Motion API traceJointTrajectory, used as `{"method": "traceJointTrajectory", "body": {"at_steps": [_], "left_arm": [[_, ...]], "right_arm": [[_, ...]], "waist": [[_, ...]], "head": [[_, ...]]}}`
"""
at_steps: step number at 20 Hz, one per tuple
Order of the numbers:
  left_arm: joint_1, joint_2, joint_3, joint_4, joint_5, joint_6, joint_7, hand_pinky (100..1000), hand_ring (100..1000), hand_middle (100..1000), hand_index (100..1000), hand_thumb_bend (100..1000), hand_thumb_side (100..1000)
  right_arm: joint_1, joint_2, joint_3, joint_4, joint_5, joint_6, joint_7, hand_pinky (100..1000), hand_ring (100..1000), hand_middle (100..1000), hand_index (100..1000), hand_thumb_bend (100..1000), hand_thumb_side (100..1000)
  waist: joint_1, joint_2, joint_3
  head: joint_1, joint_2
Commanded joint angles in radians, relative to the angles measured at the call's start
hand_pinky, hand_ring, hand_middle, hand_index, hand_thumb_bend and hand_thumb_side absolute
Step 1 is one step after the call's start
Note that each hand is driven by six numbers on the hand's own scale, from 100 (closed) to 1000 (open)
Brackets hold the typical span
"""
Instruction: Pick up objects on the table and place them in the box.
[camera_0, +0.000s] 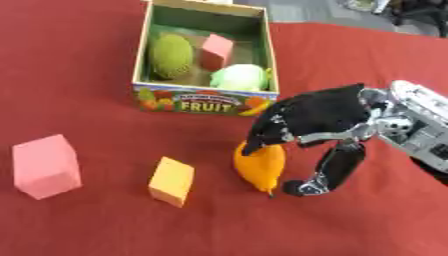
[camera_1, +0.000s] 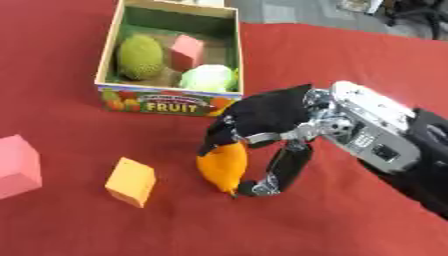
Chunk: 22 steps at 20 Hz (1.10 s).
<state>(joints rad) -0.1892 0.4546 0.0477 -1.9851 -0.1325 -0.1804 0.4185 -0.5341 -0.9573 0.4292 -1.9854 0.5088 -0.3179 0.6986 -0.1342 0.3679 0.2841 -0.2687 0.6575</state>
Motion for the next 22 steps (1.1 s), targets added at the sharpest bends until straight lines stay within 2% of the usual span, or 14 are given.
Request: {"method": "traceJointTrajectory", "body": {"at_steps": [1,6,8,17,22], "left_arm": [[-0.004,0.007,0.003,-0.015,0.003,0.0,-0.004,759,797,742,972,311,756],[-0.005,0.006,0.001,-0.015,0.005,0.001,-0.007,759,797,741,972,311,757],[-0.004,0.005,0.001,-0.015,0.005,0.001,-0.008,760,797,741,972,307,759],[-0.005,0.002,-0.002,-0.015,0.007,0.003,-0.013,760,797,741,972,303,761],[-0.007,0.0,-0.005,-0.015,0.013,0.003,-0.017,760,797,740,972,300,763]], "right_arm": [[-0.015,-0.007,0.0,-0.015,0.029,0.021,0.029,889,878,815,925,285,439],[-0.019,0.005,0.007,-0.013,0.051,0.039,0.036,889,878,815,925,287,435],[-0.025,0.009,-0.001,-0.013,0.058,0.045,0.029,886,875,814,924,298,390],[-0.027,0.015,-0.018,0.0,0.166,0.082,-0.024,887,881,823,929,365,344],[-0.034,0.026,-0.015,0.028,0.216,0.108,-0.03,883,872,820,926,333,318]], "waist": [[0.006,-0.015,0.001],[0.005,-0.014,0.002],[0.005,-0.013,0.002],[0.004,-0.009,0.003],[0.003,-0.007,0.003]], "head": [[-0.006,-0.01],[-0.008,-0.011],[-0.008,-0.012],[-0.009,-0.017],[-0.01,-0.019]]}}
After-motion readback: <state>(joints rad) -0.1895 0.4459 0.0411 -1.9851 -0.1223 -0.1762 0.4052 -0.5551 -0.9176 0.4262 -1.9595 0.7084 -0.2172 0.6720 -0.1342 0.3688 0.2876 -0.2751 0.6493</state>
